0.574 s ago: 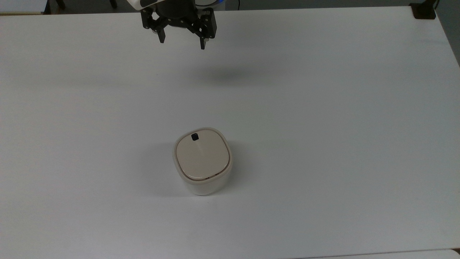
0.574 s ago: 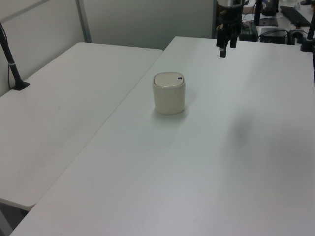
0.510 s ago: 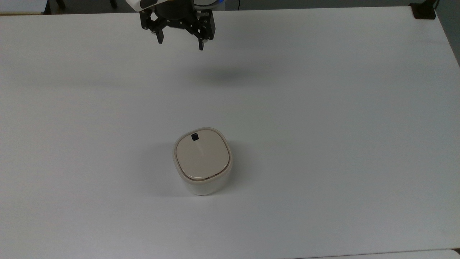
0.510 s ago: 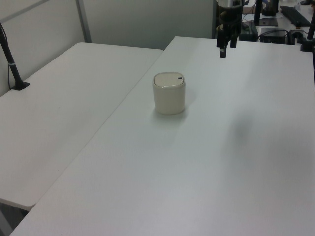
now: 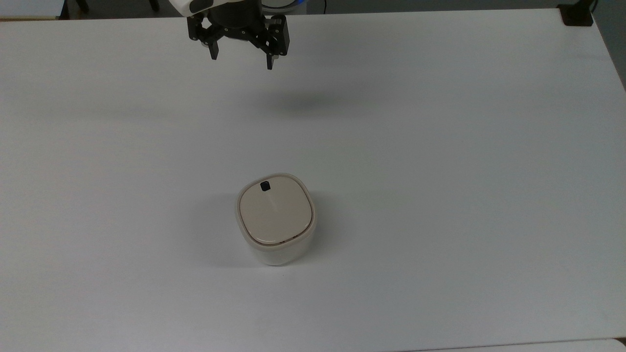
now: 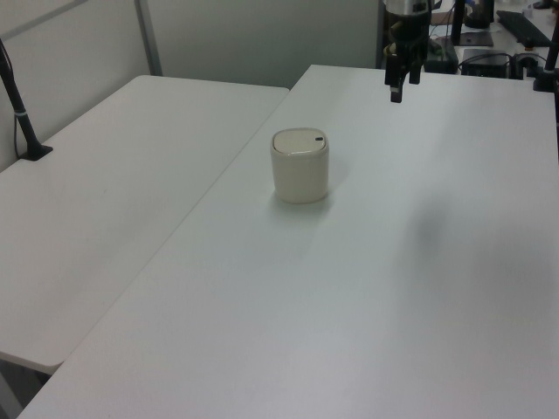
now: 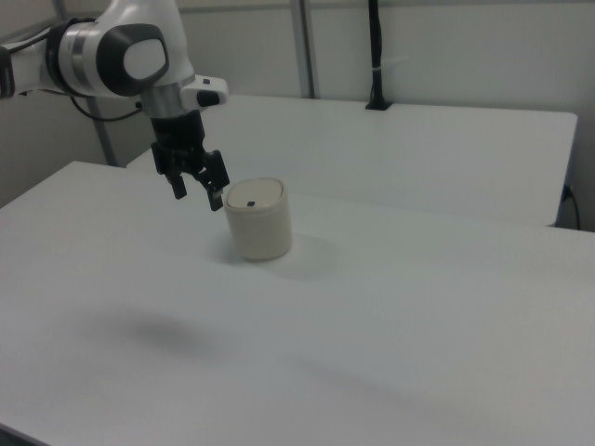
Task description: Open the trash bin
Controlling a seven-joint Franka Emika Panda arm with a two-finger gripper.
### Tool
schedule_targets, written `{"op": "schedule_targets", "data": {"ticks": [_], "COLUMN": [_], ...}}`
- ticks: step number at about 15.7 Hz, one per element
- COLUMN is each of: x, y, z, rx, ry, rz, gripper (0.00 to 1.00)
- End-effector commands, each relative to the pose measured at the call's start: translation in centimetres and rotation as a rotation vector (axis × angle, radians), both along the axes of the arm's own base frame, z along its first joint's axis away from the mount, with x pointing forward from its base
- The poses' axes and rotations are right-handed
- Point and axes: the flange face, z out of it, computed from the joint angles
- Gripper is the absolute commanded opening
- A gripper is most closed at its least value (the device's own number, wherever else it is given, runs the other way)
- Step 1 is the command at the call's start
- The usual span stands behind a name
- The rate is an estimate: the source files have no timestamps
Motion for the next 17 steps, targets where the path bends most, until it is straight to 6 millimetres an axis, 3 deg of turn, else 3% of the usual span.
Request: {"op": "schedule_targets", "data": {"ticks": [1,13,14,16,17], "x": [-0.1,1.1,1.2,1.9,2.3], "y": [0.1,0.1,0.0,0.3,0.5], "z": [0.1,-0.8,-0.7,-1.2,-1.1], "rx": [-0.015,-0.034,-0.033,-0.026,-0.006], "ry": [0.007,-0.023,-0.030,-0.056,-0.083], "rz": [0.005,0.151,0.159,0.161,0.159], "gripper": [1.00,0.97,0.81,0.28,0.09]}}
